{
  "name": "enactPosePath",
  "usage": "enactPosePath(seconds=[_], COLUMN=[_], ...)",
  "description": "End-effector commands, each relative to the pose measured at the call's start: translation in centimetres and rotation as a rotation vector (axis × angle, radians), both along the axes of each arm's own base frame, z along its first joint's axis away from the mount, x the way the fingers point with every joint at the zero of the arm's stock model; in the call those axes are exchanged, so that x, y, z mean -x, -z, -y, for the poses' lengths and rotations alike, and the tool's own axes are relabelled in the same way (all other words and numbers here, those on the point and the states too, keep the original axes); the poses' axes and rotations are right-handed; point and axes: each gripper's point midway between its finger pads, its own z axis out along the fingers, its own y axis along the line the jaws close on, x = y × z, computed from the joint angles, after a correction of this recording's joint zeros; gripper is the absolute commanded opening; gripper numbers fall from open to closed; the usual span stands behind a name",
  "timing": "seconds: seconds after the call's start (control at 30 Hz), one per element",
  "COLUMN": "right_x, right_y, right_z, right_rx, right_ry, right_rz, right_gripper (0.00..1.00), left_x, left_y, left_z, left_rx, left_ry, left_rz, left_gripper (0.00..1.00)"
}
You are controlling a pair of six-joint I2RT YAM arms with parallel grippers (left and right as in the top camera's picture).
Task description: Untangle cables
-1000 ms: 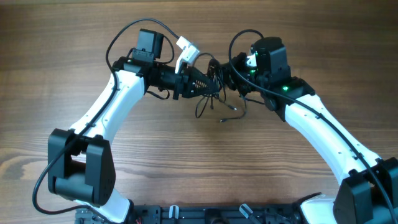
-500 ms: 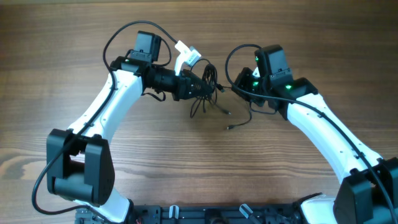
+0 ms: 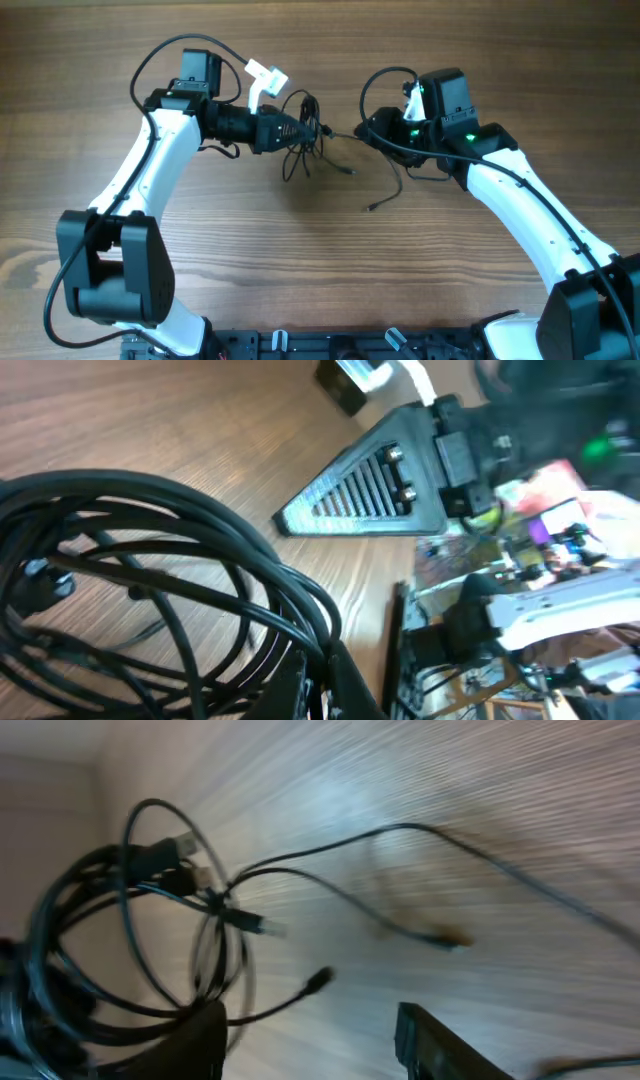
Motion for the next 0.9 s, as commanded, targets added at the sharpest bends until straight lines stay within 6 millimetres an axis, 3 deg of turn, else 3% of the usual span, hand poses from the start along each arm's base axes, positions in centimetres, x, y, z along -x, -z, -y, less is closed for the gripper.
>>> enactPosePath(seconds=[0.0, 0.1, 0.17, 0.37, 0.8, 0.87], right_x=[0.3, 0.3, 0.1, -0.2, 1.2, 1.3], right_y=[-2.9, -6.9, -8.4, -8.9, -10.5, -10.6], right_z=[-2.8, -5.0, -5.5, -5.6, -6.4, -6.4], right_rx=[-0.205, -0.325, -0.364, -0.368, -0.450, -0.454], right_ry=[-0.085, -0.291, -0.327, -0.330, -0.434, -0.440], right_rz=[-0.015, 0.202, 0.268, 0.301, 0.329, 0.330], right_gripper=[0.54, 0.54, 0.54, 0.53, 0.53, 0.49], left_x=[0.5, 0.8, 1.0, 1.7, 2.7, 2.7], left_y=[-3.2, -3.8, -4.4, -6.3, -6.0, -6.0], left_z=[0.0, 0.1, 0.2, 0.3, 2.0, 2.0], left_rx=[0.156, 0.191, 0.223, 0.339, 0.323, 0.318], left_ry=[0.048, 0.060, 0.070, 0.109, 0.155, 0.156], left_rz=[0.055, 0.051, 0.048, 0.037, 0.027, 0.027], left_gripper=[0.04, 0.04, 0.04, 0.04, 0.04, 0.04])
